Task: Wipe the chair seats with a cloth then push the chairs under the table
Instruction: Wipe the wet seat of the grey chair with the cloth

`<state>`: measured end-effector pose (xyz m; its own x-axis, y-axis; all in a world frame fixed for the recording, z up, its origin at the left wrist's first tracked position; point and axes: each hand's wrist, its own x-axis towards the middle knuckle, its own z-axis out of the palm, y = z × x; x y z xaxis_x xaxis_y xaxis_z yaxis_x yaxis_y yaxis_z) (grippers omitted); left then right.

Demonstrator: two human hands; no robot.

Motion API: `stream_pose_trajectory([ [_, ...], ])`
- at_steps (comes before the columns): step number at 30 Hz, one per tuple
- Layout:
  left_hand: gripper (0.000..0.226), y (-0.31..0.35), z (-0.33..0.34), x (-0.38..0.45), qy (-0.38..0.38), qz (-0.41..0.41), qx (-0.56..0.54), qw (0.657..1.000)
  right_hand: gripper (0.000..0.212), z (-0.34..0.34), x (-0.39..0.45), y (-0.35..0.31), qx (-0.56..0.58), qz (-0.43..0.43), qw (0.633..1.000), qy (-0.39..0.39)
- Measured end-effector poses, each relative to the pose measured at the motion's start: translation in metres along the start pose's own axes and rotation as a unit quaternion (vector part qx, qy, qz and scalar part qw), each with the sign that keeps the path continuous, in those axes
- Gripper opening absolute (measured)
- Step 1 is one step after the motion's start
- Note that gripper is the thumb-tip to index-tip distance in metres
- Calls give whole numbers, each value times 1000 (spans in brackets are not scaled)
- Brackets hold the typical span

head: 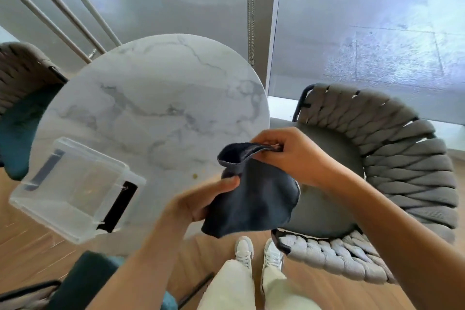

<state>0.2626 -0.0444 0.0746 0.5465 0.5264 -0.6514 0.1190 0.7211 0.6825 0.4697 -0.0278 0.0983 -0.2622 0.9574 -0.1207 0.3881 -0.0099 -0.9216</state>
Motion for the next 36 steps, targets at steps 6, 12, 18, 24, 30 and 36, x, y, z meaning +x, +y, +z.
stream_pose_trajectory([
  [6,74,-21,20,44,-83,-13,-63,994,8,-20,-13,41,71,77,994,11],
  [12,32,-71,58,127,67,-61,-104,990,15,-27,-18,138,-58,206,975,58],
  [18,15,-104,59,198,208,-115,-54,970,34,-41,-53,232,-144,314,932,109],
  [24,37,-135,26,283,389,-124,-90,908,40,-69,-48,324,-172,333,920,116],
  [30,53,-120,-3,349,614,-28,145,775,40,-93,-11,397,-202,315,922,99],
  [36,62,-138,-6,456,490,-66,422,760,39,-100,13,450,-220,305,921,95],
])
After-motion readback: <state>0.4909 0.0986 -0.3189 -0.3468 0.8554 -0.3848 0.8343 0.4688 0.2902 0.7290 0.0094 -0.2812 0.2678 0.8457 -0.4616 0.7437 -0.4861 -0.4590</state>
